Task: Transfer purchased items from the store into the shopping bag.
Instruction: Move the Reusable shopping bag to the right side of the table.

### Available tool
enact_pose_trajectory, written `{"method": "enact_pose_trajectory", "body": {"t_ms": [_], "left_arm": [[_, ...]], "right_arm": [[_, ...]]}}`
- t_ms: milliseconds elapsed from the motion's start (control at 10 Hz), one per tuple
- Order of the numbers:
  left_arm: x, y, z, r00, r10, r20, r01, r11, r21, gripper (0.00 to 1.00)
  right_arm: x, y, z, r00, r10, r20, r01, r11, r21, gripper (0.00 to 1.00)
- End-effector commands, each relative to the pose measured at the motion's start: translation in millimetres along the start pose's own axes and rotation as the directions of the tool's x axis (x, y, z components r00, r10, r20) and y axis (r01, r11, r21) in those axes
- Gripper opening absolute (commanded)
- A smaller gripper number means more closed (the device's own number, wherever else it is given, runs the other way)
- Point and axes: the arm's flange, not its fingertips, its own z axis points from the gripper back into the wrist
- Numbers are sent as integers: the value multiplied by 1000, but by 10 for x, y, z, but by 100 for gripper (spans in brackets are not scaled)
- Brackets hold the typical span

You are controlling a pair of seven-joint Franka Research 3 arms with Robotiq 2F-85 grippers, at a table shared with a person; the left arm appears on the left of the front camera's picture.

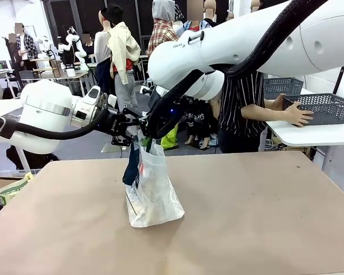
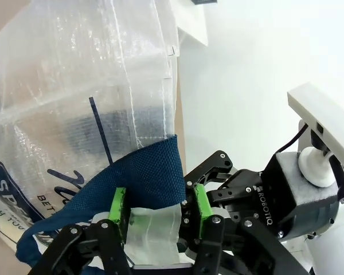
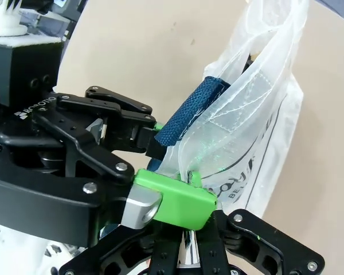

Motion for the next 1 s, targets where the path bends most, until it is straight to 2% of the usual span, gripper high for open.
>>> {"method": "enact_pose_trajectory", "body": {"t_ms": [0, 700, 900], "left_arm": [[52, -23, -111, 999, -20, -35, 19, 999, -34, 57], [172, -24, -207, 999, 14, -41, -15, 1000, -6, 57], [178, -23, -200, 999, 29, -38, -29, 1000, -1, 19]], "right_arm": [[30, 65, -69, 999, 32, -17, -32, 999, 28, 0], [-9, 128, -123, 997, 60, -40, -59, 998, 26, 0], [-22, 134, -121, 997, 65, -42, -64, 998, 25, 0]]}}
